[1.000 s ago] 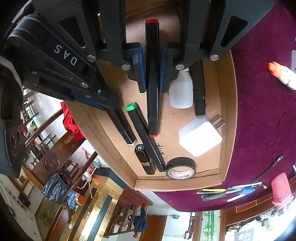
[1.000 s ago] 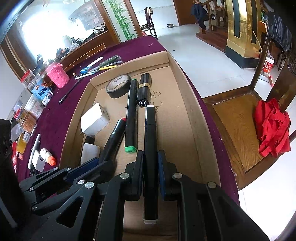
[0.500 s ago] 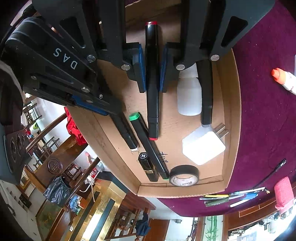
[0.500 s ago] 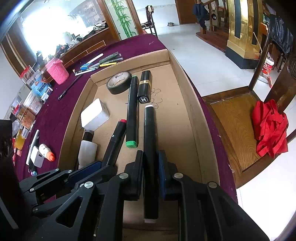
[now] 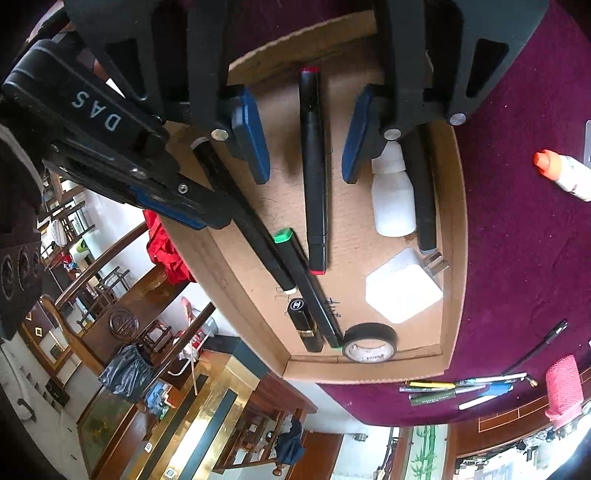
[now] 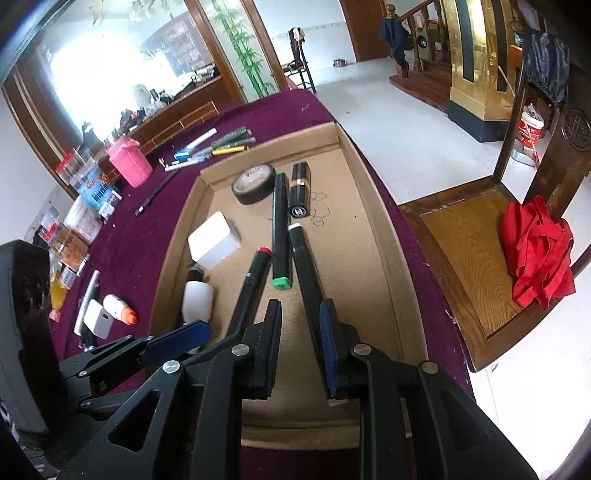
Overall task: Organize rigid objects
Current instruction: 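Return the left tool to the pile and grasp two pink- and teal-capped markers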
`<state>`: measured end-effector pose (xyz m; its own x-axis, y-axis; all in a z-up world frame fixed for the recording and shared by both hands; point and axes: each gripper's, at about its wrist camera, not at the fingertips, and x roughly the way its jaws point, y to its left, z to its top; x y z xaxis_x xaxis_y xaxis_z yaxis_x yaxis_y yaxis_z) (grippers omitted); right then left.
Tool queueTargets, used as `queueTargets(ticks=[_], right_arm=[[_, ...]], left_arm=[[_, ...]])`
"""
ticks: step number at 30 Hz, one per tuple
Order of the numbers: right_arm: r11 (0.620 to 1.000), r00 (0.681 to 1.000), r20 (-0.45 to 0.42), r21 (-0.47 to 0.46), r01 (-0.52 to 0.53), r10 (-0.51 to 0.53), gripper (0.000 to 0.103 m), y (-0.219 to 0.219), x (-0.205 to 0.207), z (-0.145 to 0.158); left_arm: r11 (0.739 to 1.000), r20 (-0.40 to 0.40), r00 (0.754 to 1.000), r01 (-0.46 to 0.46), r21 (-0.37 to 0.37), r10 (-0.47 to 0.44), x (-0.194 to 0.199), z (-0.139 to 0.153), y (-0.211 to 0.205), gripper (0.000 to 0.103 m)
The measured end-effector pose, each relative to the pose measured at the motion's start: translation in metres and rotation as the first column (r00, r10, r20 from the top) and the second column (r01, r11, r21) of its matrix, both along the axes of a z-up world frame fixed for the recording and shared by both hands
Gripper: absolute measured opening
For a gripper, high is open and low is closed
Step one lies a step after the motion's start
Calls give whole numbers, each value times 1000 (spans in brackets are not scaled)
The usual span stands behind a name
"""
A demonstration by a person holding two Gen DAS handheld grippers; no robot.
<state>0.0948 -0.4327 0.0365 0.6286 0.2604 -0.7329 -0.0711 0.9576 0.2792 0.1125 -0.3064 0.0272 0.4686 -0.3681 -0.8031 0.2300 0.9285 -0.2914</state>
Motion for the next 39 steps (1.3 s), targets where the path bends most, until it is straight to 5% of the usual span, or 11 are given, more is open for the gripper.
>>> queueTargets(ticks=[12,24,30,34,39], right_arm=[[998,995,94,48,-46,41,24,29,-26,29],[977,974,108,56,-204,197,30,102,-39,28],[959,957,77,26,-283,280,30,149,-41,15],[945,944,71,35,-326,323,30,175,-39,8],[930,931,62,49,-363,360,30,193,-41,1]], left_arm=[[999,93,995,-38,-33,41,-32,35,52,38],[977,144,968,-196,-86,207,-74,43,167,38],[924,127,919,-357,-137,374,-88,37,259,39],[854,34,858,-504,-126,512,-75,16,321,39],[815,-65,822,-570,-102,566,-48,-11,347,39]])
